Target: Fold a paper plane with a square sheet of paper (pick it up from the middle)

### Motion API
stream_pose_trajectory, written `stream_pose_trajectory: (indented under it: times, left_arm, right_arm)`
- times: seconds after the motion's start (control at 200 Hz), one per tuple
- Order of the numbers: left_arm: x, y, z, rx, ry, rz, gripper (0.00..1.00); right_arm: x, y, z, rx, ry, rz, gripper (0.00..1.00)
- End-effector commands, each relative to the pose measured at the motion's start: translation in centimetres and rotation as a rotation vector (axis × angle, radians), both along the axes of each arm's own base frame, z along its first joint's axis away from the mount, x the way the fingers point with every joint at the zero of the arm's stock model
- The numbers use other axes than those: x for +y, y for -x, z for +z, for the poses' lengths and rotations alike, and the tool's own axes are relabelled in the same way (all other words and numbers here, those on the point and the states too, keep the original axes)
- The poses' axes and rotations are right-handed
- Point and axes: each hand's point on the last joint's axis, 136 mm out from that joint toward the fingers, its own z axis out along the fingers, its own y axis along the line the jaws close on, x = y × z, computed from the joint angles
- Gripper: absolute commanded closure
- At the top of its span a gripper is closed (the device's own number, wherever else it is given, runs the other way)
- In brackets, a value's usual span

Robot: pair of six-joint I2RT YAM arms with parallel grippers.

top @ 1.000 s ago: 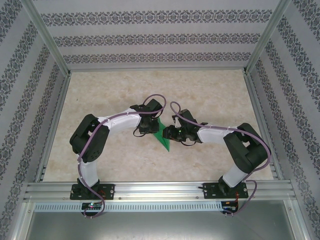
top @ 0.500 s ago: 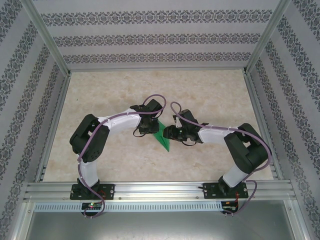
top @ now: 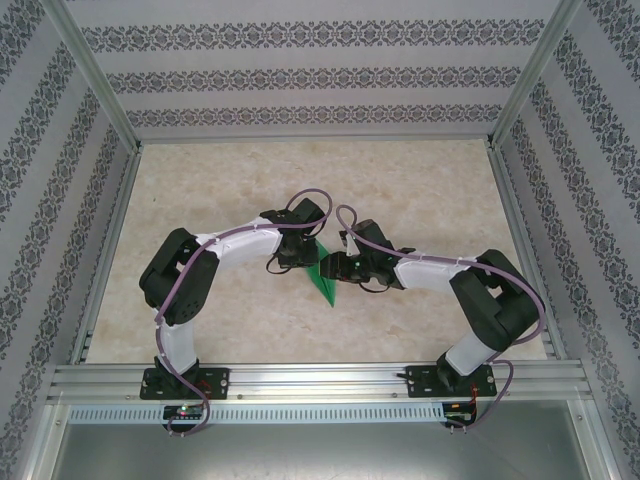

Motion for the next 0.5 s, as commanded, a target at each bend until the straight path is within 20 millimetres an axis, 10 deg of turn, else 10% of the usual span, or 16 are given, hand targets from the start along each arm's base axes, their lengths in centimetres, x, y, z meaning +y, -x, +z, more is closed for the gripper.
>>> stream_pose_trajectory:
  times: [0.0, 0.495]
  left_arm:
    - [-0.5, -0.3, 0.4, -0.027, 0.008, -0.014, 0.86]
    - [-0.6, -0.3, 0.4, -0.028, 0.020, -0.009, 0.86]
  right_arm:
    - [0.7, 0.1, 1.0, -0.061, -0.026, 0.031, 0.52]
    - [0.3, 0.6, -1.6, -0.041, 0.114, 0.035, 0.58]
